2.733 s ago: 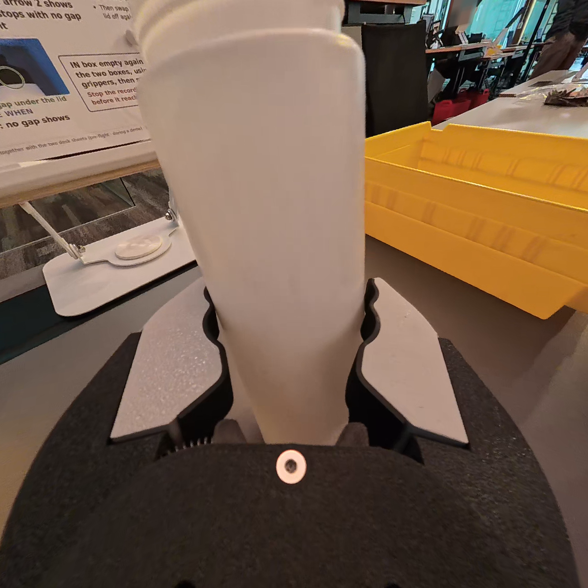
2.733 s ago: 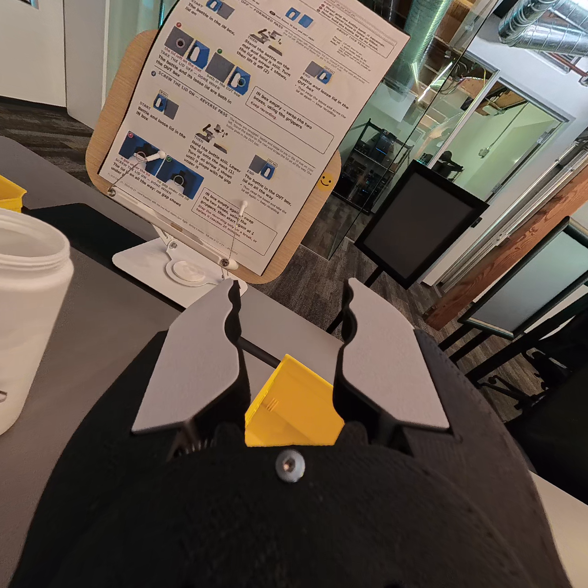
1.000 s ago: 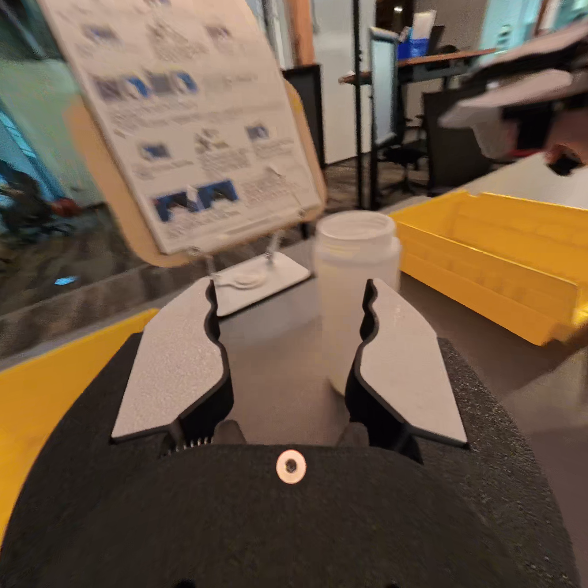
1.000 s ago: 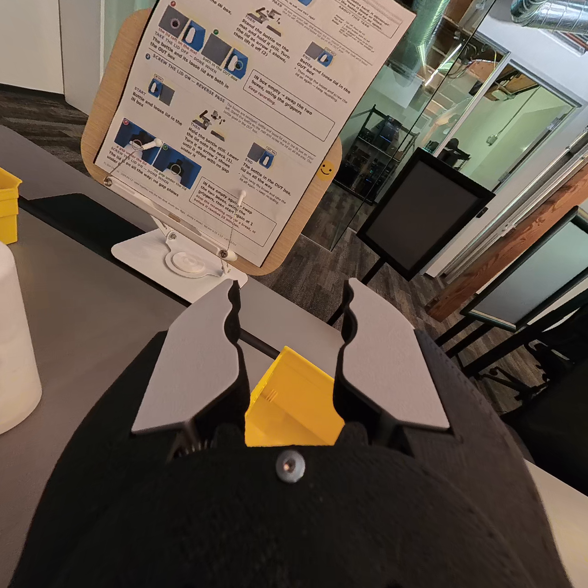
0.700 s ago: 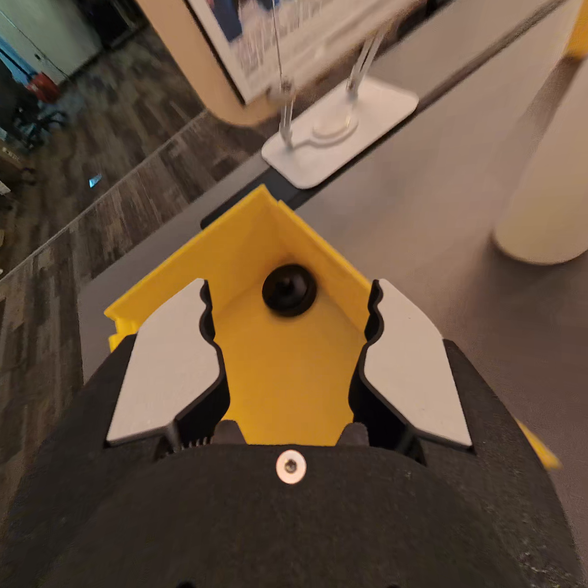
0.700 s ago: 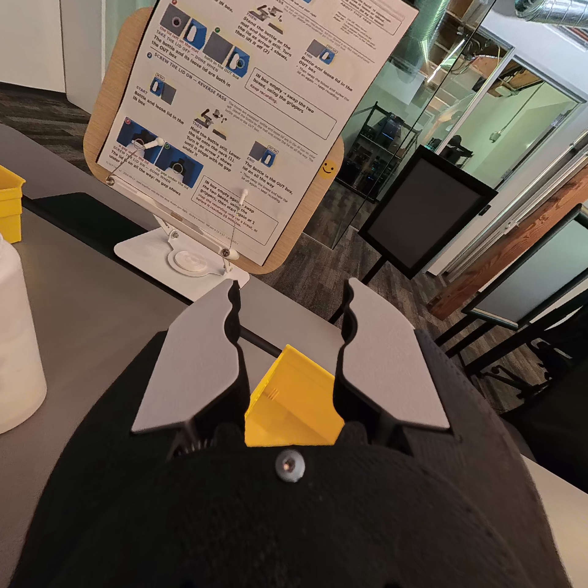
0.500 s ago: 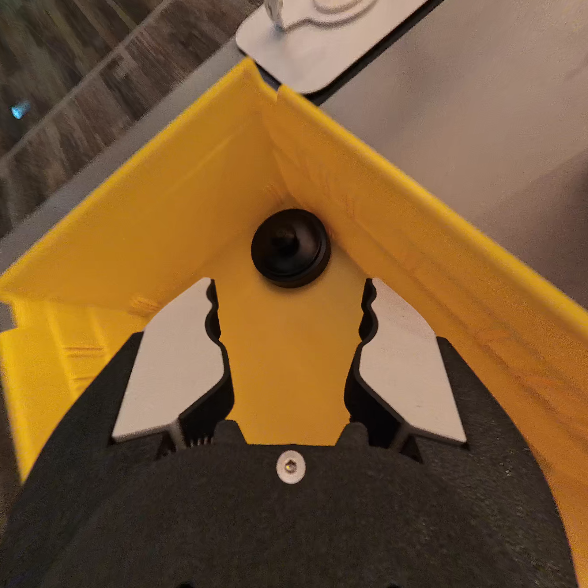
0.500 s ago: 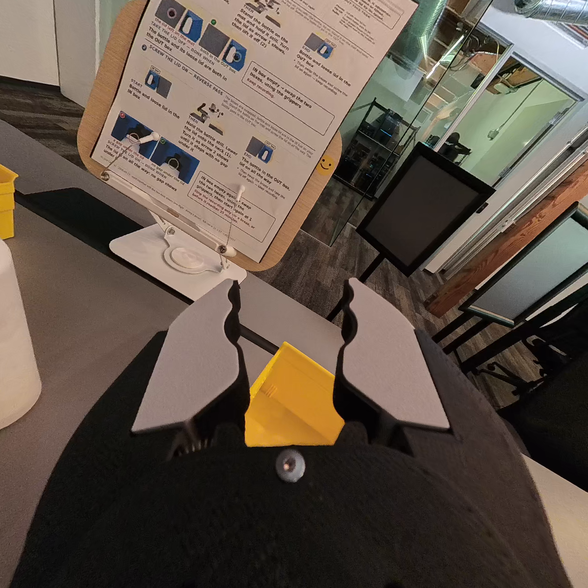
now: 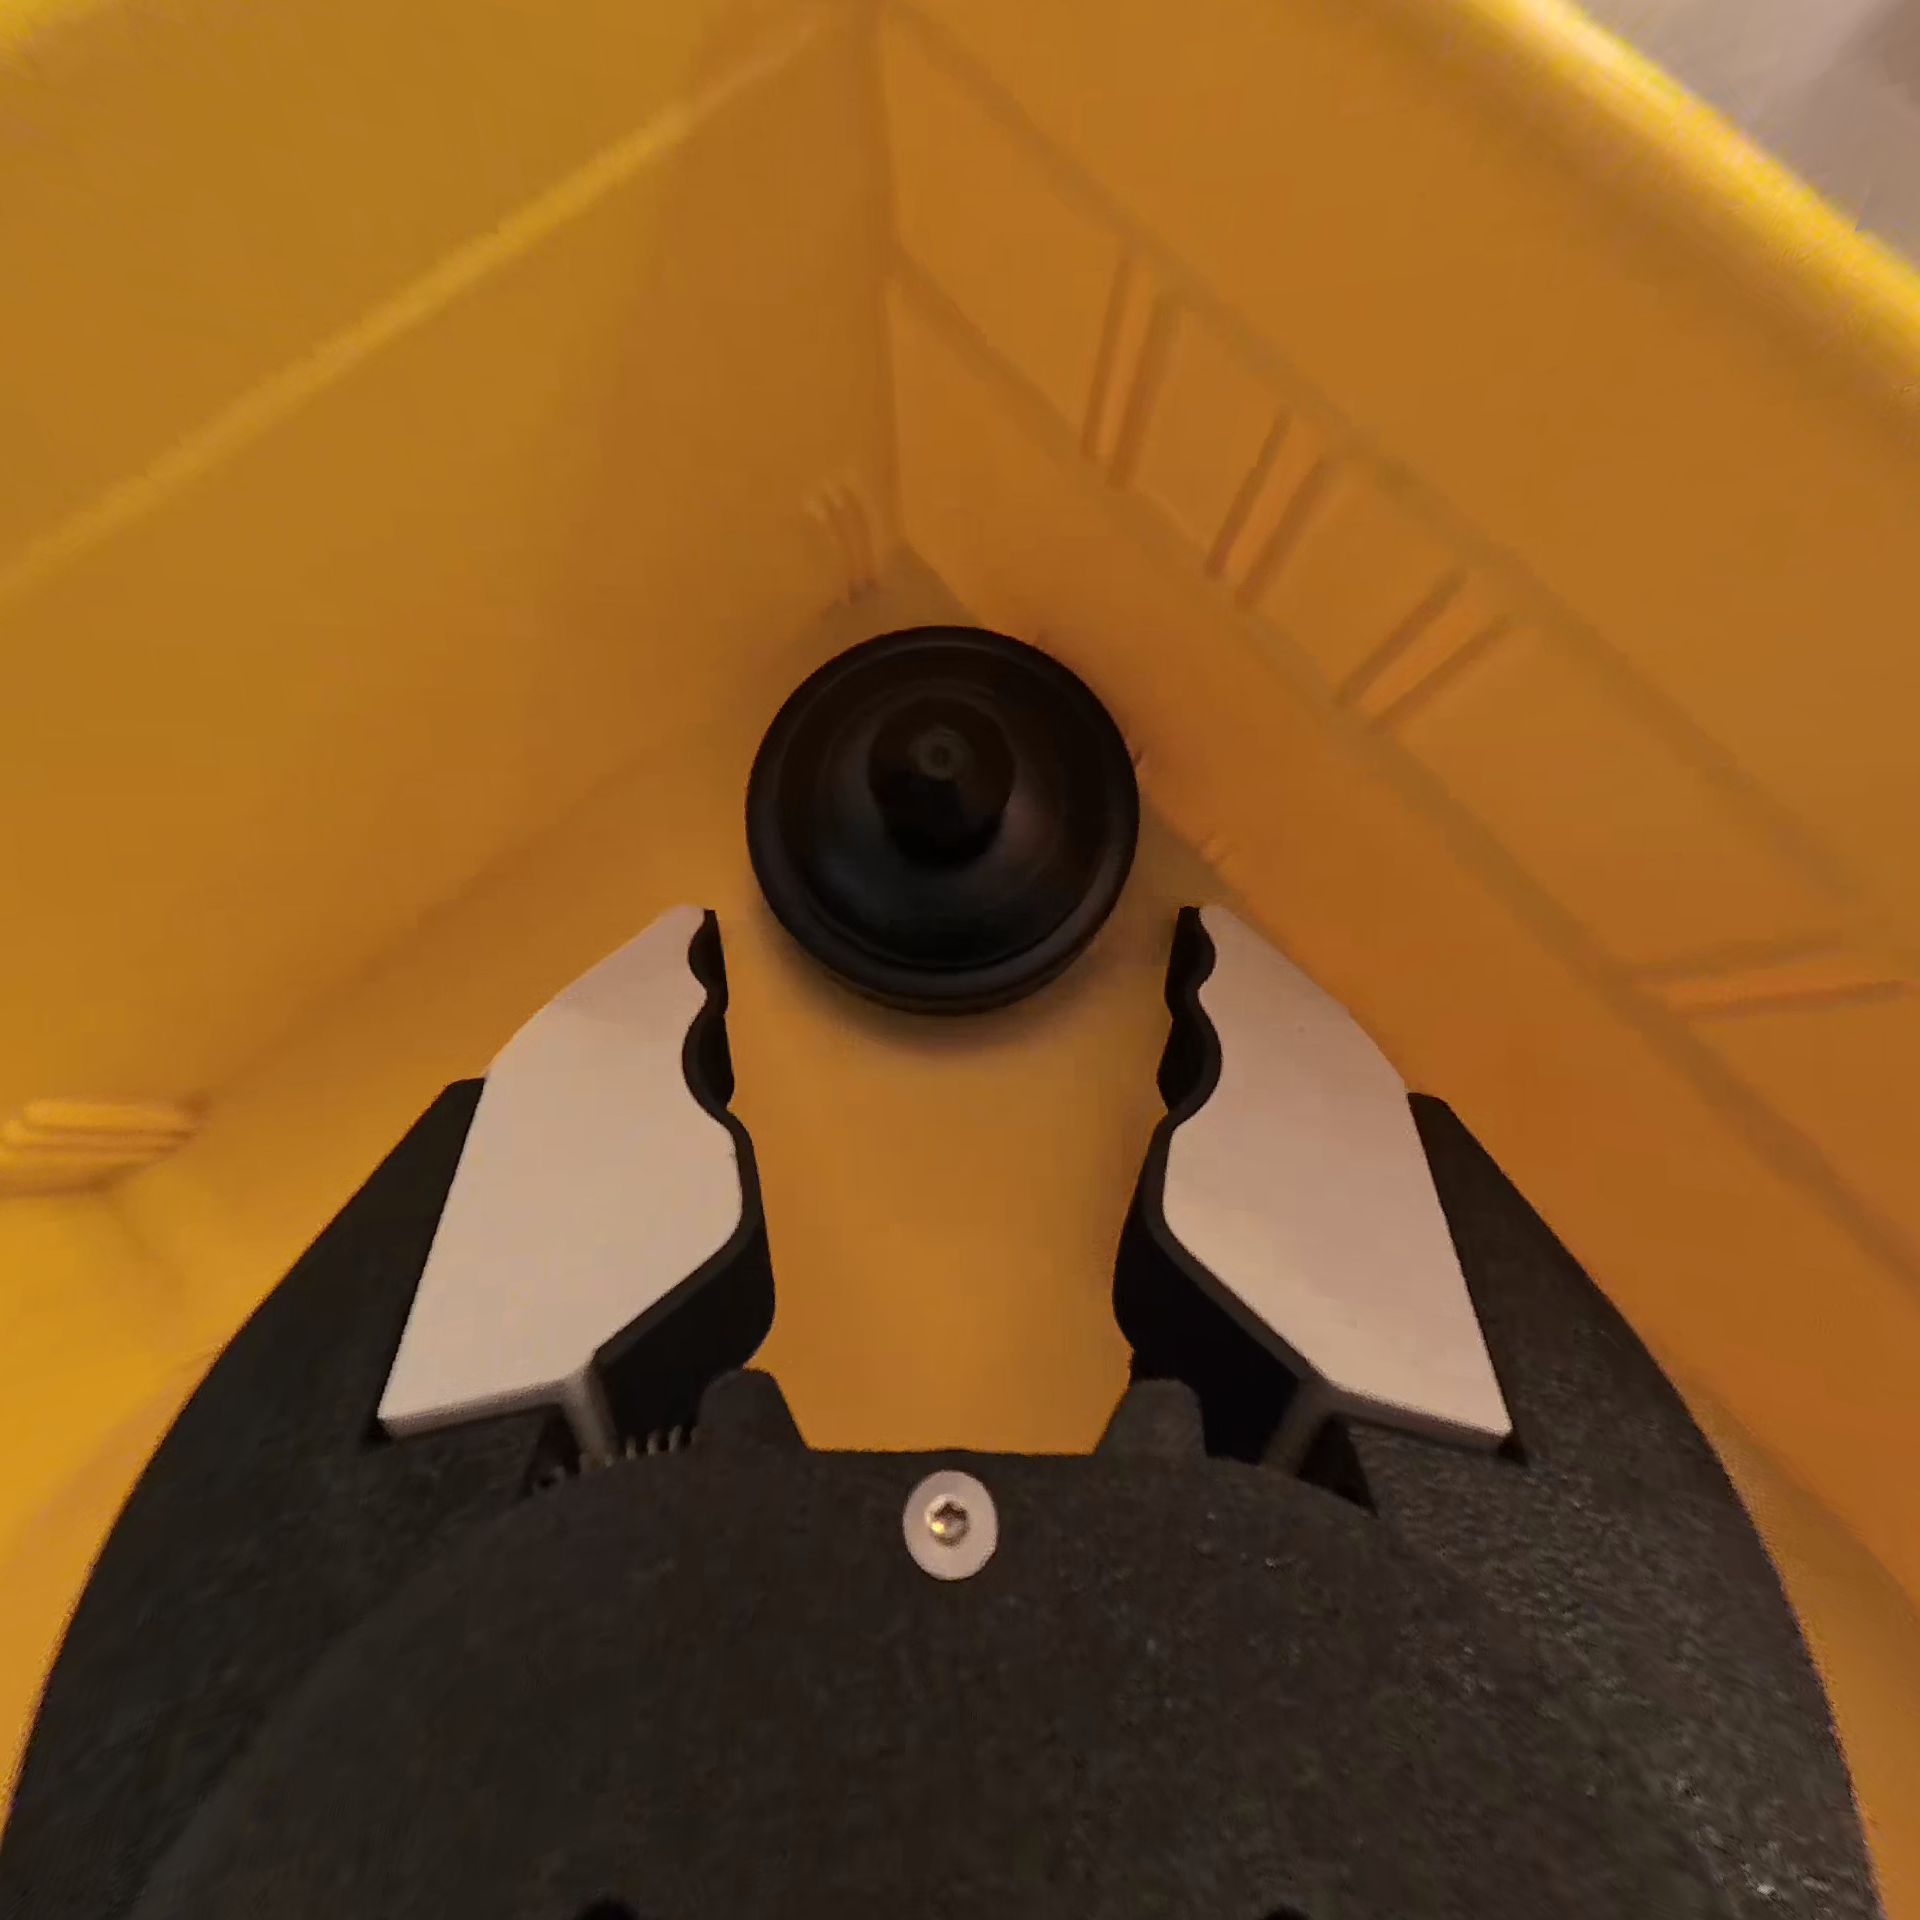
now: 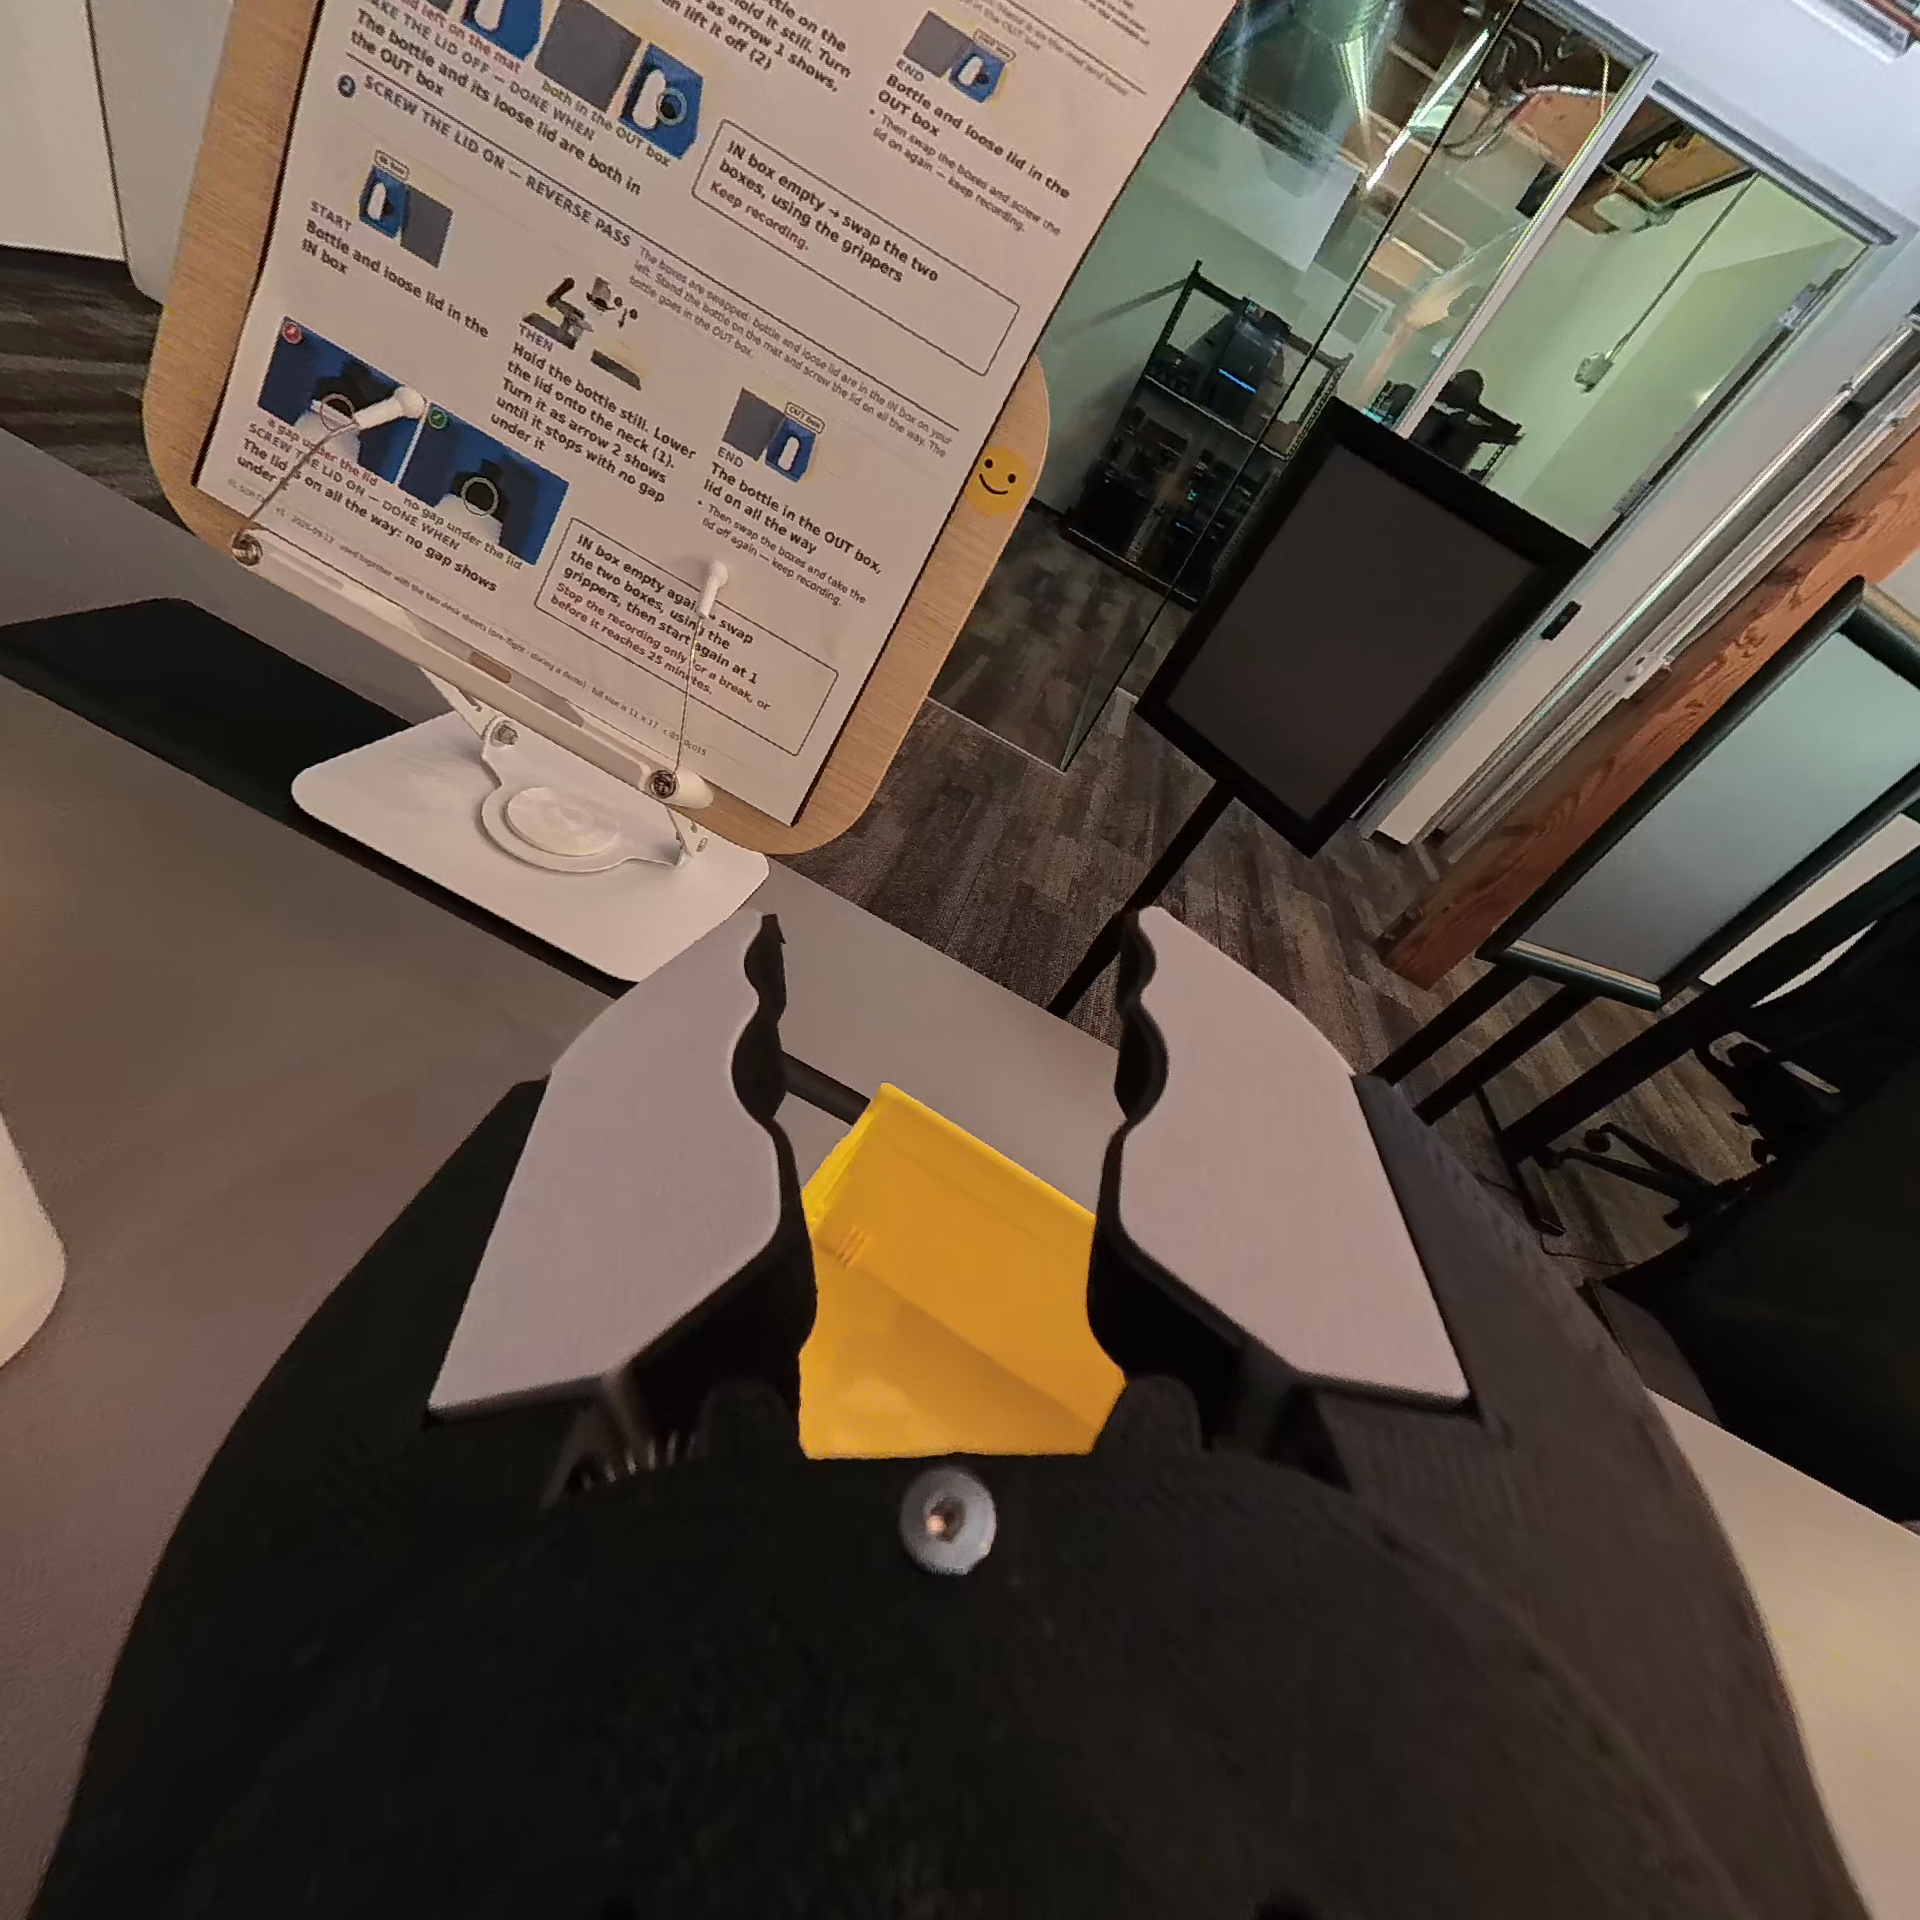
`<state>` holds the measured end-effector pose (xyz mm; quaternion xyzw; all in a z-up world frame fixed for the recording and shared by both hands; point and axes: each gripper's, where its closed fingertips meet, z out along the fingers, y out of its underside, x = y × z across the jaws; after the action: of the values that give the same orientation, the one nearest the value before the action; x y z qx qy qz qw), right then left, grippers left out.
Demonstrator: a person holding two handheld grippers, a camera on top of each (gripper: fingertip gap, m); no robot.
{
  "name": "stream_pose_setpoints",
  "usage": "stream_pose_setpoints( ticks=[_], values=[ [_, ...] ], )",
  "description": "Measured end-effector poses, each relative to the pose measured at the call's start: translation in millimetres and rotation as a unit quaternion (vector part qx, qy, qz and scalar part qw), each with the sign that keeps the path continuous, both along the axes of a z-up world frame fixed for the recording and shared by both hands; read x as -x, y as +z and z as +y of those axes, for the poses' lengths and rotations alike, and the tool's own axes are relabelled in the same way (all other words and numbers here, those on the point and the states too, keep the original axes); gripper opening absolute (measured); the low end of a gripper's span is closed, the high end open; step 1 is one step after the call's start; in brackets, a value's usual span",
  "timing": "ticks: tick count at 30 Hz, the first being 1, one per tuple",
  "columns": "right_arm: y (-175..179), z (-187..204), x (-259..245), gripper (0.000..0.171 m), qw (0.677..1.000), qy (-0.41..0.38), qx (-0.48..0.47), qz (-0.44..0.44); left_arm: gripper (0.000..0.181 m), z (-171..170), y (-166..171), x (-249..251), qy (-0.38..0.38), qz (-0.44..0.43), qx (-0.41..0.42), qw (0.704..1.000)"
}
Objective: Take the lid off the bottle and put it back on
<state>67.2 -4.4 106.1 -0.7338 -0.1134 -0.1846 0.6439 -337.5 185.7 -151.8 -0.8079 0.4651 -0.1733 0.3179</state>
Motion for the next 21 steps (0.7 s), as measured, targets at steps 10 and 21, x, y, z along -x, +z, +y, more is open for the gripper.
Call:
stream_pose_setpoints(
  ticks=[10, 21],
  values=[
    [-2.4, 1.6, -1.7, 0.063, 1.0, 0.001, 0.004, 0.003, 0.064, 6.0, 6.7, 3.6, 0.017, -0.002, -0.015, 1.0],
    [1.0, -0.4, -1.5, 0.062, 1.0, 0.012, 0.001, 0.012, 0.064, -10.4, 117.2, 12.3, 0.009, -0.051, -0.087, 0.995]
  ],
)
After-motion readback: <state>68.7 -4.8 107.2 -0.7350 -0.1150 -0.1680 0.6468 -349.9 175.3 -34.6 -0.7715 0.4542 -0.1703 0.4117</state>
